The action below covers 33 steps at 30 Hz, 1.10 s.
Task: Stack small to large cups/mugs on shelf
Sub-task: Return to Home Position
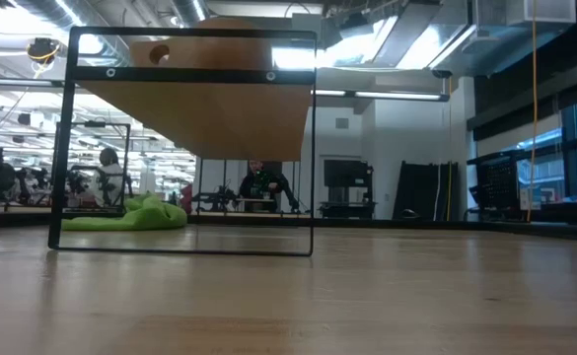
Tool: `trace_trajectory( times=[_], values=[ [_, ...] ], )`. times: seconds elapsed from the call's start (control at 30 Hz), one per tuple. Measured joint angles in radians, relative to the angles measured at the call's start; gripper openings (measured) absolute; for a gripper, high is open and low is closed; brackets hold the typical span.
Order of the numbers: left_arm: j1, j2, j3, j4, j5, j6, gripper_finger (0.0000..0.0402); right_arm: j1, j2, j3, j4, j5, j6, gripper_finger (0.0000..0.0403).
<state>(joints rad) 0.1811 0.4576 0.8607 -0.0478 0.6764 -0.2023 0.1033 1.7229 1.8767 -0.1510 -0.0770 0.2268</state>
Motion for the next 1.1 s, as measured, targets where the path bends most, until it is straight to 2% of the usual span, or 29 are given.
trace_trajectory(
  times=[0.1,0.17,0.27,0.37,0.6,0.73,0.83,1.1],
  values=[
    [-0.010,-0.134,-0.142,0.124,-0.050,-0.090,0.0070,0.039,0.015,-0.016,0.000,0.020,-0.019,0.0006],
    [-0.025,-0.226,-0.245,0.245,-0.118,-0.149,0.0070,0.066,0.020,-0.079,0.051,0.088,-0.004,0.0006],
    [-0.038,-0.335,-0.381,0.408,-0.180,-0.225,0.0070,0.091,0.007,-0.239,0.294,0.135,0.032,0.0006],
    [-0.040,-0.397,-0.472,0.449,-0.235,-0.264,0.0070,0.097,-0.026,-0.421,0.602,0.105,0.052,0.0006],
    [-0.040,-0.441,-0.545,0.451,-0.347,-0.240,0.0070,0.084,-0.231,-0.801,0.900,0.113,0.106,0.0006],
    [-0.040,-0.438,-0.589,0.448,-0.371,-0.211,0.0070,0.081,-0.350,-0.954,0.925,0.174,0.120,0.0006],
    [-0.040,-0.438,-0.632,0.460,-0.372,-0.211,0.0070,0.081,-0.415,-1.036,0.934,0.182,0.133,0.0006],
    [-0.040,-0.439,-0.712,0.522,-0.407,-0.214,0.0070,0.079,-0.499,-1.157,0.950,0.217,0.162,0.0006]
  ],
)
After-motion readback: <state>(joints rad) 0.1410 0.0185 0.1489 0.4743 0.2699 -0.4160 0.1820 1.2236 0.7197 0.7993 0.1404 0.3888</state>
